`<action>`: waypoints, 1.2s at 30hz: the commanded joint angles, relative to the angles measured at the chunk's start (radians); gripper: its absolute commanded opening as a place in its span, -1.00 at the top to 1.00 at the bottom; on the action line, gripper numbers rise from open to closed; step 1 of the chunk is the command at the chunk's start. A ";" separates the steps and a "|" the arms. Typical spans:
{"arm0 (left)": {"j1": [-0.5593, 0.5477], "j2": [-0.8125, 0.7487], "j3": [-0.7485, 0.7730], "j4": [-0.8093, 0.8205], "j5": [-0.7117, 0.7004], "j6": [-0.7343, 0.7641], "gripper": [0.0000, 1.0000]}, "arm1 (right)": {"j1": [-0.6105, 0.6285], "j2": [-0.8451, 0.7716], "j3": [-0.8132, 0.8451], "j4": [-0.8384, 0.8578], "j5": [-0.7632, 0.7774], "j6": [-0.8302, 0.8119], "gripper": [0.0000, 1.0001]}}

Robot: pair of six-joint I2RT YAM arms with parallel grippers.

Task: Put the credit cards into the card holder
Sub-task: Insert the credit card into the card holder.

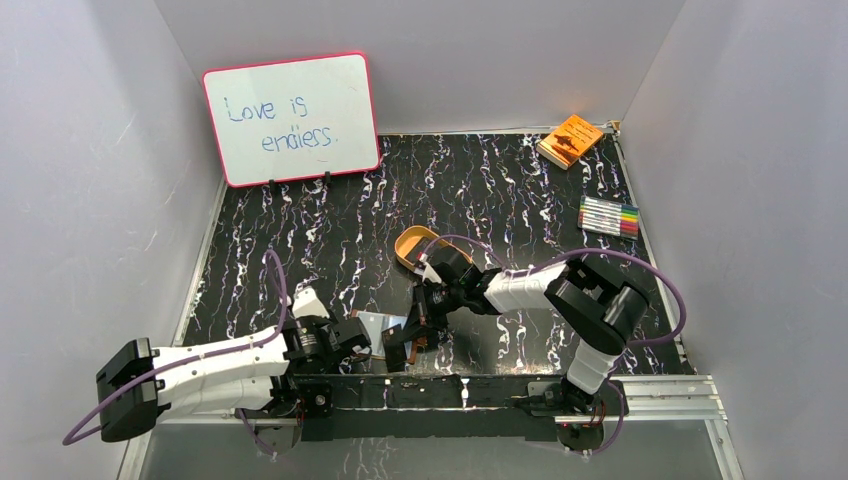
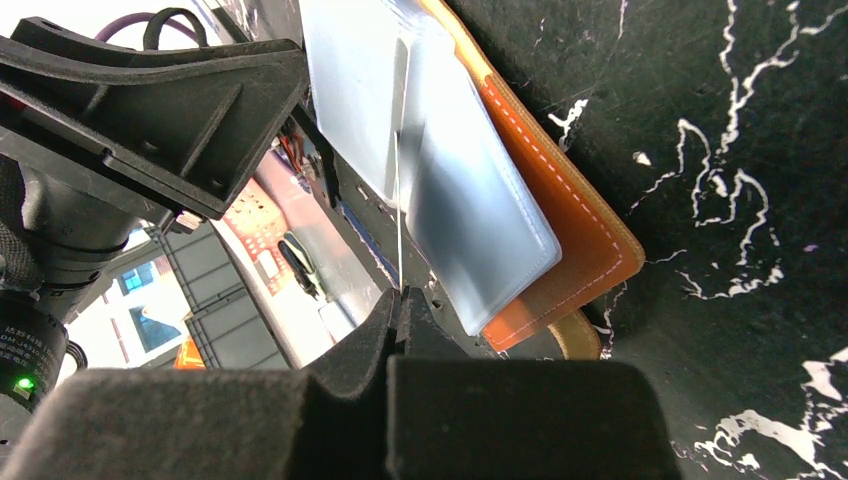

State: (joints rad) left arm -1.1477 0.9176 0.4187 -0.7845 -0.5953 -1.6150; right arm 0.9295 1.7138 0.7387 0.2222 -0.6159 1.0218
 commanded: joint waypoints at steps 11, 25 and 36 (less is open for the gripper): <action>0.003 0.029 -0.026 0.045 0.038 0.017 0.31 | -0.009 0.019 0.011 0.026 -0.004 0.033 1.00; 0.003 0.026 -0.032 0.073 0.065 0.034 0.35 | -0.009 0.069 0.047 0.018 0.061 0.059 1.00; 0.003 0.020 -0.042 0.087 0.075 0.039 0.37 | -0.016 0.048 0.032 -0.014 0.181 0.084 1.00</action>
State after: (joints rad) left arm -1.1473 0.9321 0.4149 -0.7071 -0.5716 -1.5650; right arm 0.9287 1.7580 0.7712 0.2695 -0.5201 1.0637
